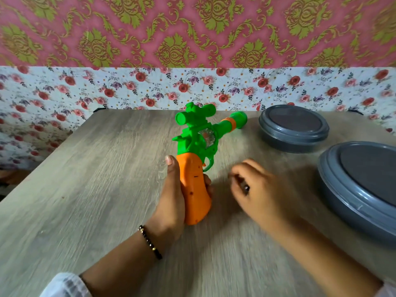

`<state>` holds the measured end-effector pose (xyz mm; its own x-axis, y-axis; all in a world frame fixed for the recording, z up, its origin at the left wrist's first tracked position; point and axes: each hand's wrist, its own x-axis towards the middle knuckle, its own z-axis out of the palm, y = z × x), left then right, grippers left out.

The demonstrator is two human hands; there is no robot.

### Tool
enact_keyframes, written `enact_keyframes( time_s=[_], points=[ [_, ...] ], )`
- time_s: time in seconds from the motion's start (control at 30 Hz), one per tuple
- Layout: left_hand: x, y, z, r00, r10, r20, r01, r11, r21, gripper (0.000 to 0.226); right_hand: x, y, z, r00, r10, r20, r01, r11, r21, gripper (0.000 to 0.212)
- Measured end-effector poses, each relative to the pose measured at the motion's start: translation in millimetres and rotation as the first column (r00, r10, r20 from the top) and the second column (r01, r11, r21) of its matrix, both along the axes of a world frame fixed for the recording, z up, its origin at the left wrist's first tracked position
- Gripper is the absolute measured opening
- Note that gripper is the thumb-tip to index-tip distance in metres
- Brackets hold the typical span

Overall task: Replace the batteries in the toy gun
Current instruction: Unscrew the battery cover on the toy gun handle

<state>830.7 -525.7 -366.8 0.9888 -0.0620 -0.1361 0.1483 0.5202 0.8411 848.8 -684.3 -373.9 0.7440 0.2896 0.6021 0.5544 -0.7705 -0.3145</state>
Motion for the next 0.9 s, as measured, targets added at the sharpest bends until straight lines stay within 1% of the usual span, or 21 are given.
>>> enact_keyframes(
  time_s=[0.07,0.13,0.2,0.27,0.33,0.4,0.5,0.57,0.63,0.73,0.8,0.9],
  points=[
    [3,2,-1,1.000,-0.022,0.000,0.022,1.000,-0.022,0.069,11,-12,-5,0.992,-0.082,-0.091,0.078,0.996,-0.045,0.011],
    [6,5,-4,0.999,-0.039,0.005,0.039,0.999,-0.029,0.070,18,-17,-7,0.981,-0.117,-0.158,0.108,0.992,-0.061,0.010],
    [7,7,-6,0.999,-0.041,0.008,0.041,0.999,-0.016,0.067,21,-19,-9,0.975,-0.120,-0.188,0.106,0.991,-0.080,0.007],
    [8,8,-6,1.000,-0.014,0.022,0.014,1.000,0.009,0.059,22,-20,-8,0.972,-0.123,-0.199,0.107,0.990,-0.089,0.006],
    [8,9,-5,0.997,0.032,0.073,-0.039,0.995,0.093,0.047,22,-21,-6,0.963,-0.134,-0.235,0.113,0.988,-0.100,0.006],
    [8,8,-4,0.992,0.053,0.117,-0.076,0.978,0.196,0.041,20,-22,-4,0.953,-0.141,-0.270,0.117,0.988,-0.101,0.007],
    [9,5,-5,0.990,0.081,0.115,-0.109,0.959,0.263,0.035,18,-23,-3,0.950,-0.129,-0.285,0.100,0.988,-0.114,0.008],
    [10,5,-6,0.991,0.094,0.097,-0.117,0.957,0.267,0.033,19,-23,-5,0.952,-0.092,-0.292,0.085,0.996,-0.034,0.010],
    [11,8,-6,0.994,0.079,0.071,-0.095,0.964,0.250,0.036,22,-22,-7,0.951,-0.053,-0.305,0.085,0.992,0.093,0.009],
    [12,12,-4,0.999,0.030,0.036,-0.037,0.975,0.220,0.042,29,-22,-11,0.952,-0.062,-0.301,0.134,0.965,0.223,0.006],
    [12,14,-3,1.000,0.002,0.027,-0.007,0.978,0.206,0.041,33,-22,-13,0.952,-0.065,-0.299,0.149,0.952,0.267,0.005],
    [13,15,-6,0.999,-0.022,0.031,0.015,0.980,0.198,0.039,34,-21,-15,0.951,-0.069,-0.302,0.157,0.947,0.279,0.009]
  ],
)
